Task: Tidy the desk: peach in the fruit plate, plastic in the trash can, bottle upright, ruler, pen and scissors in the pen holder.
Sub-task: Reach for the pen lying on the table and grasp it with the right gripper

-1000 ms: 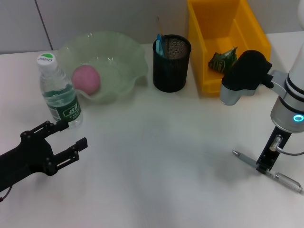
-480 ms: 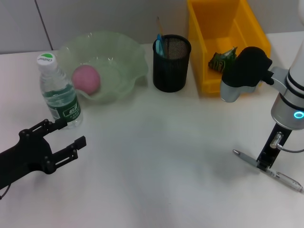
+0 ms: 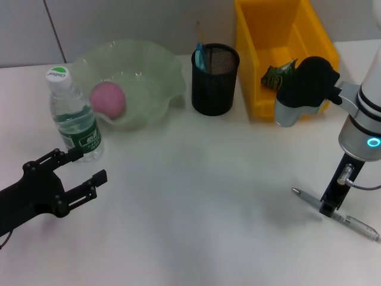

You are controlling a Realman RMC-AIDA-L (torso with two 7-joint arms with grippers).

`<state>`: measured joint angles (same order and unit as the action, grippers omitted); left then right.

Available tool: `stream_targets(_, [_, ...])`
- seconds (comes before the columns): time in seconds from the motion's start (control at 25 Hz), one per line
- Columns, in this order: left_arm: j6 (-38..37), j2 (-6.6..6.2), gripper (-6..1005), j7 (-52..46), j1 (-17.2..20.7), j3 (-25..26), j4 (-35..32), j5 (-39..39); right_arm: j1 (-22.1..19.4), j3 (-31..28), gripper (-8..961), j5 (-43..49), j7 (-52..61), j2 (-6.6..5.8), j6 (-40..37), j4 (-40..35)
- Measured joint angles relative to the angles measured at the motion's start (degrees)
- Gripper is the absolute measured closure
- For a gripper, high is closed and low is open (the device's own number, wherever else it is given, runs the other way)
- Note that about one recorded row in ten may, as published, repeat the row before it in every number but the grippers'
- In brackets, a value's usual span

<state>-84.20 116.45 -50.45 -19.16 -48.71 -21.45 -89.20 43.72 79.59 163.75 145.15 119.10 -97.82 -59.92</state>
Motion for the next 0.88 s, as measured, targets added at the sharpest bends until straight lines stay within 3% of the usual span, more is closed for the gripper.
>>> stream_targets(0.16, [0.00,0.00,256,0.00,0.00,-0.06,0.00,0.00,0.04,0.31,676,-0.01,-0.21,0.07,-0.12,0.39])
stream_targets(0.88, [0.00,0.00,256,-0.09,0.00,-0.06,0.00,0.00,-0.57,0.92,686,0.45,-0.53,0.08,1.02,0.65])
